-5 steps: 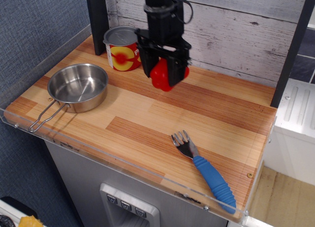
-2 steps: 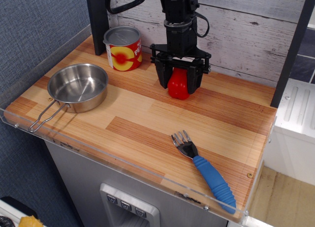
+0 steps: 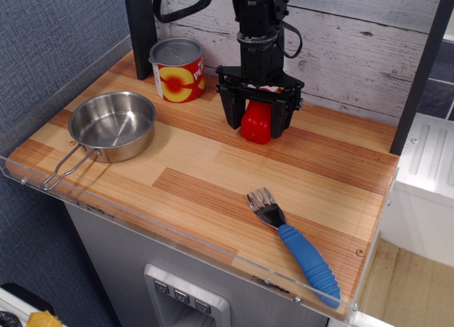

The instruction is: Pick the bell pepper and place it on the right of the can

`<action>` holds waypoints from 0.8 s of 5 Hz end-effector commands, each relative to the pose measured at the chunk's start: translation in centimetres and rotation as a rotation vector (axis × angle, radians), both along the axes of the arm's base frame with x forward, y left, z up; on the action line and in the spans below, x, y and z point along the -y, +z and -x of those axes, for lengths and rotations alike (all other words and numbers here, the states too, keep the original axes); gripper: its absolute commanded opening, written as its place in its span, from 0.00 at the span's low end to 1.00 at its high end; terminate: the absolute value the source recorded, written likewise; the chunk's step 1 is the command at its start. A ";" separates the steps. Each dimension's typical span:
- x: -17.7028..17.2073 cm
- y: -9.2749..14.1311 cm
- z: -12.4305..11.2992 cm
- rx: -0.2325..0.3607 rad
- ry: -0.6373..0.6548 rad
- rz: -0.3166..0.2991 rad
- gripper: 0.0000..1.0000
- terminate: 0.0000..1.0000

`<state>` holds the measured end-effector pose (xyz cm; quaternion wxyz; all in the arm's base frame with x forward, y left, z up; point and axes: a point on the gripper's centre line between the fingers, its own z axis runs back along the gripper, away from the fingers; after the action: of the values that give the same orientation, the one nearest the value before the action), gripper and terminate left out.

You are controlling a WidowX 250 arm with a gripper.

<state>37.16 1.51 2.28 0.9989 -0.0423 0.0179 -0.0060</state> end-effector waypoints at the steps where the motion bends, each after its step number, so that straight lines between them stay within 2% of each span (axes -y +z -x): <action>1: 0.0 4.6 -1.0 0.072 -0.063 -0.018 1.00 0.00; 3: 0.5 7.8 0.2 0.102 -0.052 -0.040 1.00 0.00; 4: 0.4 8.9 2.1 0.069 -0.063 -0.104 1.00 0.00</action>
<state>33.83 1.22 8.90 0.9992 0.0060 0.0196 -0.0334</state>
